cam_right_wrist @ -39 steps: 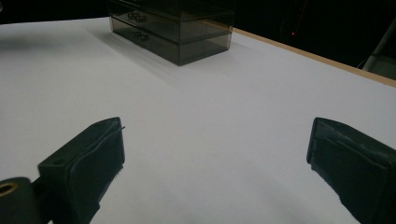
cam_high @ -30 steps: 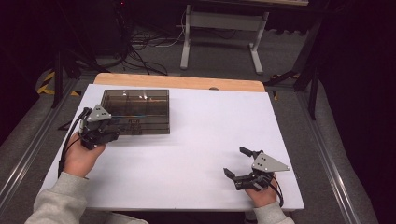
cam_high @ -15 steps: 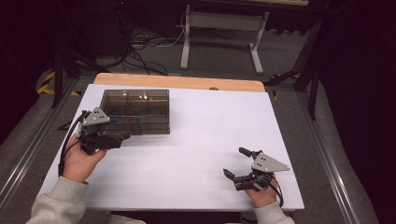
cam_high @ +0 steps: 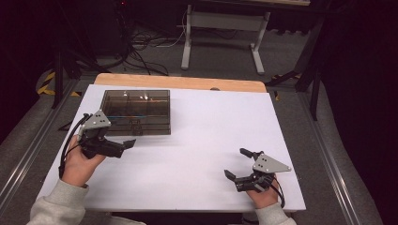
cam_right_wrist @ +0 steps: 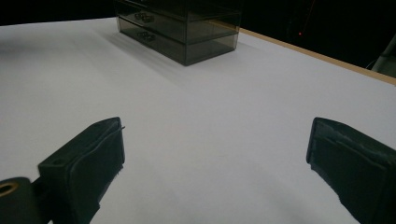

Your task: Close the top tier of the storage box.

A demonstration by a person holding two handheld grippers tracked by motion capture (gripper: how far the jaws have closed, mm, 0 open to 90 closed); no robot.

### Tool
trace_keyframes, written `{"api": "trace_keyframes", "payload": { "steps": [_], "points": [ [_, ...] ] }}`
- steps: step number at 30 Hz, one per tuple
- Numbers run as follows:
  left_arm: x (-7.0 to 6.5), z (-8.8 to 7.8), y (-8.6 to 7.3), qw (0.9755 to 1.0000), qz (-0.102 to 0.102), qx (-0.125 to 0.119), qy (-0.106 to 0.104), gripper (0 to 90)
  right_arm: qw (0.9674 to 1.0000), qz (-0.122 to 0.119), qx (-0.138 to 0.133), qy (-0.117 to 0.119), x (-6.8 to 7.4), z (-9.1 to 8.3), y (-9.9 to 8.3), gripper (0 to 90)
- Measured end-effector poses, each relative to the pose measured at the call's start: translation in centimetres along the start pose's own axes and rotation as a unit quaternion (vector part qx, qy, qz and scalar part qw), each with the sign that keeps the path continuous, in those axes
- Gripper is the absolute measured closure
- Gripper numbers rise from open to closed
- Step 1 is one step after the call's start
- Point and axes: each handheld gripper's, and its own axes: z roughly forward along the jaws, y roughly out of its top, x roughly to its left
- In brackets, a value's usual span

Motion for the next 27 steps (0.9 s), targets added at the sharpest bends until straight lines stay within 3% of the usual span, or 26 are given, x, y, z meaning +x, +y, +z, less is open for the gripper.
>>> {"api": "trace_keyframes", "payload": {
  "steps": [8, 13, 17, 23, 27],
  "points": [
    [-1.0, -0.1, -0.9, 0.9992, 0.013, -0.027, -0.027, 0.0, 1.0000, 0.000, -0.001, 0.000, 0.0, 0.0, 0.0, 4.5],
    [-1.5, 0.5, -1.8, 0.9983, 0.001, -0.039, -0.043, 0.0, 1.0000, 0.001, 0.000, -0.001, 0.0, 0.0, 0.0, 4.5],
    [-2.1, 0.9, -2.6, 0.9985, 0.010, -0.046, -0.028, 0.0, 1.0000, 0.000, 0.000, -0.001, 0.0, 0.0, 0.0, 4.5],
    [-2.5, 1.8, -4.3, 0.9966, 0.001, -0.065, -0.050, 0.0, 1.0000, 0.001, 0.000, 0.000, -0.1, 0.0, 0.0, 4.5],
    [-2.7, 2.1, -5.2, 0.9965, -0.001, -0.067, -0.051, 0.0, 1.0000, 0.002, 0.000, -0.001, -0.1, 0.0, 0.0, 4.5]
  ]
}}
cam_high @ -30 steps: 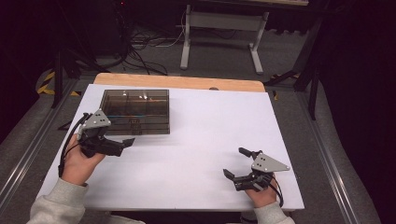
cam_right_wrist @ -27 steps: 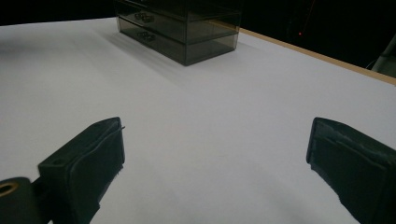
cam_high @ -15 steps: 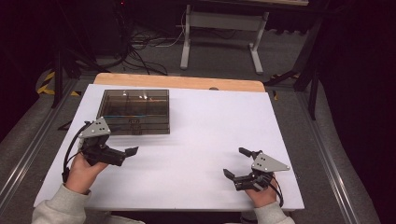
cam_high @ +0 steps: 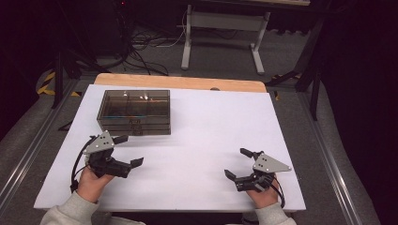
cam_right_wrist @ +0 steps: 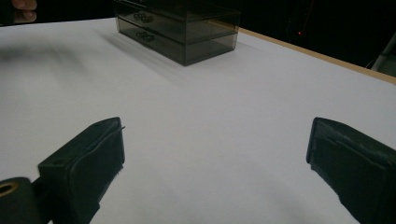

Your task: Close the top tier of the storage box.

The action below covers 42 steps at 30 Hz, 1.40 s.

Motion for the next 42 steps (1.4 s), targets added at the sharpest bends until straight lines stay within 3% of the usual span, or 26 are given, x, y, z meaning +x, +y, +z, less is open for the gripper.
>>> {"api": "trace_keyframes", "payload": {
  "steps": [8, 12, 16, 22, 32, 35, 42],
  "points": [
    [-0.3, 0.4, -1.9, 0.9999, 0.010, 0.004, -0.008, 0.0, 1.0000, 0.000, 0.000, 0.000, 0.0, 0.0, 0.0, 4.5],
    [-0.7, 0.7, -2.5, 0.9995, 0.028, 0.011, 0.003, 0.0, 1.0000, 0.000, 0.000, 0.000, 0.0, 0.0, 0.0, 4.6],
    [-0.8, 0.9, -3.1, 0.9997, 0.023, 0.008, 0.009, 0.0, 1.0000, -0.001, 0.000, 0.001, 0.0, 0.0, 0.0, 4.5],
    [-0.7, 0.7, -3.8, 0.9998, 0.000, 0.000, 0.018, 0.1, 1.0000, -0.001, 0.000, 0.002, 0.1, 0.0, 0.0, 4.5],
    [-0.4, 1.2, -4.3, 0.9996, 0.008, 0.016, 0.023, 0.1, 1.0000, -0.004, 0.000, 0.004, 0.1, 0.0, 0.0, 4.6],
    [-0.4, 1.5, -4.2, 0.9993, 0.023, -0.001, 0.029, 0.1, 1.0000, -0.004, 0.000, 0.005, 0.1, 0.0, 0.0, 4.6],
    [-0.5, 1.5, -4.3, 0.9994, 0.024, 0.000, 0.026, 0.1, 1.0000, -0.004, 0.000, 0.005, 0.1, 0.0, 0.0, 4.6]
  ]
}}
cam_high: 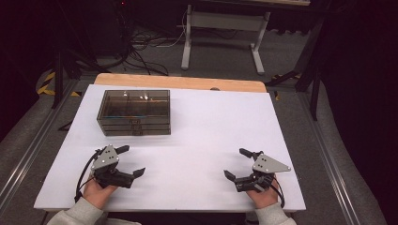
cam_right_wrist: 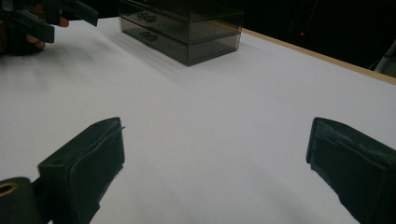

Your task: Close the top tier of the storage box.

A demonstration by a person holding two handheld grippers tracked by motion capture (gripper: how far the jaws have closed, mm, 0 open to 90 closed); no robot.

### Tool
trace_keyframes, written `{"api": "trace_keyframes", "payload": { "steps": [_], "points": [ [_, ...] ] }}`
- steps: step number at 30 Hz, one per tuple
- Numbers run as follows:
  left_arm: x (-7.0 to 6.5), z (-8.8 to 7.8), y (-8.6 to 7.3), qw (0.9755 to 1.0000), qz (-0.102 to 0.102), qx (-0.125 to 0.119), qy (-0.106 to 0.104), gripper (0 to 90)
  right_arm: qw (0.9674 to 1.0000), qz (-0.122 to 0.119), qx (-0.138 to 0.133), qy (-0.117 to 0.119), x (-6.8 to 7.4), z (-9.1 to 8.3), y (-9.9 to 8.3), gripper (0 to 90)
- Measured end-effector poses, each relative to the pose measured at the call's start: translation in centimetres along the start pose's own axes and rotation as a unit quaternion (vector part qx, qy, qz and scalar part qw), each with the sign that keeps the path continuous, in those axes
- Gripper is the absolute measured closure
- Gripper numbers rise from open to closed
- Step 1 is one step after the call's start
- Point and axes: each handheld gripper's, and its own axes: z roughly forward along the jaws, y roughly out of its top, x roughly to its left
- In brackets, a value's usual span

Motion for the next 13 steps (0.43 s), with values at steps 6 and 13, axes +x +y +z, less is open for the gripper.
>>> {"api": "trace_keyframes", "payload": {
  "steps": [6, 13],
  "points": [
    [0.00, -0.03, -0.01, 1.0000, 0.000, 0.004, 0.004, 0.1, 1.0000, 0.000, 0.000, 0.000, -0.01, 0.02, 0.01, 4.6],
    [0.14, 0.02, -0.03, 0.9996, -0.015, 0.015, 0.017, 0.1, 1.0000, 0.001, 0.000, 0.000, -0.04, 0.00, 0.01, 4.6]
  ]
}}
